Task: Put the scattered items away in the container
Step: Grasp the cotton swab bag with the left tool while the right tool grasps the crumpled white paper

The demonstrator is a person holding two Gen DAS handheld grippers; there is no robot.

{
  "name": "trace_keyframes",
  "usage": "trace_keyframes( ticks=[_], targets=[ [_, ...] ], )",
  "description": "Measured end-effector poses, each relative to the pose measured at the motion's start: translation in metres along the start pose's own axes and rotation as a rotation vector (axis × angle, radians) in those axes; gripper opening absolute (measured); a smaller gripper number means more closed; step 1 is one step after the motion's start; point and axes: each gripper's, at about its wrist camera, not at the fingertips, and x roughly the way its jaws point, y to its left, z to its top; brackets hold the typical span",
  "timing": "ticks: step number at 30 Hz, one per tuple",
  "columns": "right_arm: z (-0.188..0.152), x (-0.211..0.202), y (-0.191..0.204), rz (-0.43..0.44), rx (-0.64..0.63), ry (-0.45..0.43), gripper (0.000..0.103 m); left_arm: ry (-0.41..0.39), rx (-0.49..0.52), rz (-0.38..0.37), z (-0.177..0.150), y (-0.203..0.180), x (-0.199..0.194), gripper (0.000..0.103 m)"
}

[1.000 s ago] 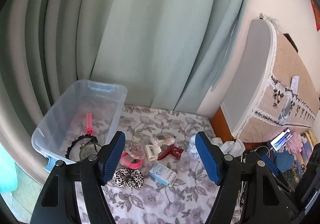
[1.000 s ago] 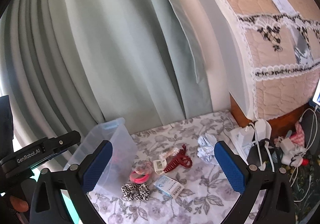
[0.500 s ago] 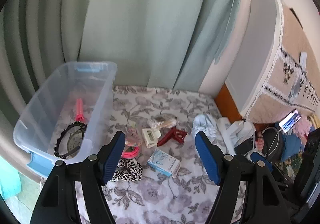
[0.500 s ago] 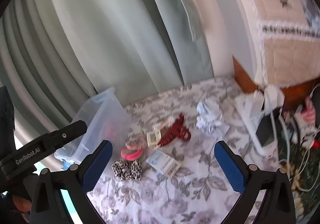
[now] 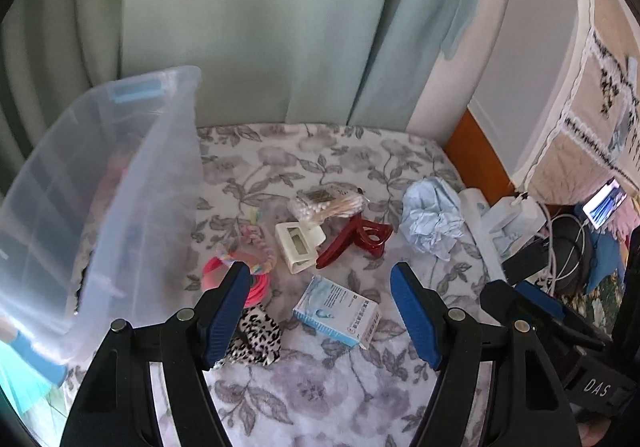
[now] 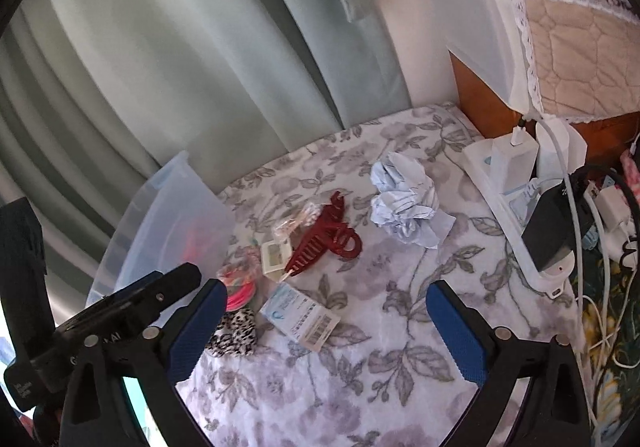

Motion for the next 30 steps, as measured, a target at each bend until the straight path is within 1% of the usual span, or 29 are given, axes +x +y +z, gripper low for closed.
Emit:
trace_keyframes(
  ticks=[3, 8, 14, 17, 22, 26, 30],
  targets=[
    [0.007, 0.013, -0.005, -0.023, 0.003, 0.007, 0.096, 0.020, 0.019, -0.008, 0.007, -0.005, 0.020, 0.073],
    [0.020, 0.034, -0.016, -0.052, 0.018, 0.024, 0.087, 0.044, 0.042, -0.019, 0.022, -0.009, 0.053, 0.073],
    [0.034, 0.058, -0.025, -0.078, 0.029, 0.038, 0.086, 0.075, 0.035, -0.031, 0.042, 0.005, 0.091, 0.073],
    [0.041, 0.069, -0.027, -0.087, 0.026, 0.042, 0.086, 0.102, 0.025, -0.040, 0.049, 0.011, 0.110, 0.073],
    [0.049, 0.086, -0.032, -0.112, 0.018, 0.051, 0.086, 0.125, 0.039, -0.044, 0.054, 0.011, 0.136, 0.074],
    [0.053, 0.099, -0.037, -0.134, 0.015, 0.066, 0.086, 0.150, 0.026, -0.044, 0.056, 0.014, 0.156, 0.074],
    [0.055, 0.107, -0.044, -0.153, 0.029, 0.075, 0.086, 0.155, 0.024, -0.044, 0.059, 0.016, 0.168, 0.074]
  ],
)
